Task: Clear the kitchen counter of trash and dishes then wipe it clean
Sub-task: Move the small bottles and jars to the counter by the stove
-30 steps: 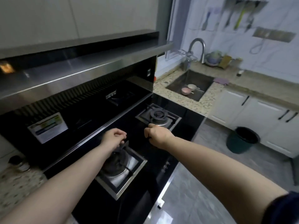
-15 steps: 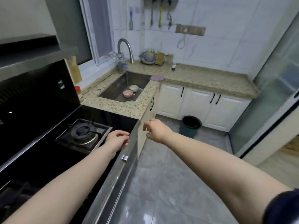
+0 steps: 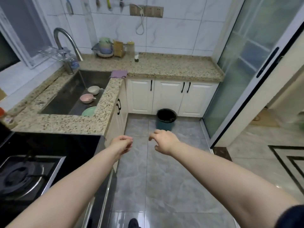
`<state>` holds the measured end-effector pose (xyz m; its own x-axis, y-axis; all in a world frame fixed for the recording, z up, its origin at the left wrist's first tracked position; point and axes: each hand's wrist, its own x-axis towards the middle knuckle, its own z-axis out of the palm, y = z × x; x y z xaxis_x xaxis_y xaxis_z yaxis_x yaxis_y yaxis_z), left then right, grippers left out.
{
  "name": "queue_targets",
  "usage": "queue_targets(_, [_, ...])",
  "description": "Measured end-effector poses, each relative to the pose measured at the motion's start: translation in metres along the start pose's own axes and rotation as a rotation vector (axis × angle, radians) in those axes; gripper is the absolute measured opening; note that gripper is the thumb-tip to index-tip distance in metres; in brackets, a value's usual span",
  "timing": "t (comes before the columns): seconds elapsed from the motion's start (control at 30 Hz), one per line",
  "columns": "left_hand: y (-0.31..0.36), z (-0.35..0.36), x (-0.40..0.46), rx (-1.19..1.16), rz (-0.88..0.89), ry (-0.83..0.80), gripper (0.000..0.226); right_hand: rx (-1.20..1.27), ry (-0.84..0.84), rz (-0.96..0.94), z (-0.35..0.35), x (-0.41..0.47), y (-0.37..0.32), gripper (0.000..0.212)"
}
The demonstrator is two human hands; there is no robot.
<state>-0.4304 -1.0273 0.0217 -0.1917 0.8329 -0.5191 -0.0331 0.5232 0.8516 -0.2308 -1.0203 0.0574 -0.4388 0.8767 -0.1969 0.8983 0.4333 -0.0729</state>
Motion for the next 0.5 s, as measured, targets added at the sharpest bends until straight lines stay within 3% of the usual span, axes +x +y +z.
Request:
queue_targets(0.2, [0.043,0.026,0.069,0.100,0.020,-0.128,0.021,-0.018,-0.103,0.183,-0.009,0.053,0.032,0.055])
queue_targets(0.5, [0.107,0.059,0.172,0.180,0.030,-0.160,0.020,-0.016,-0.001,0.197,-0.029,0.149,0.089,0.059])
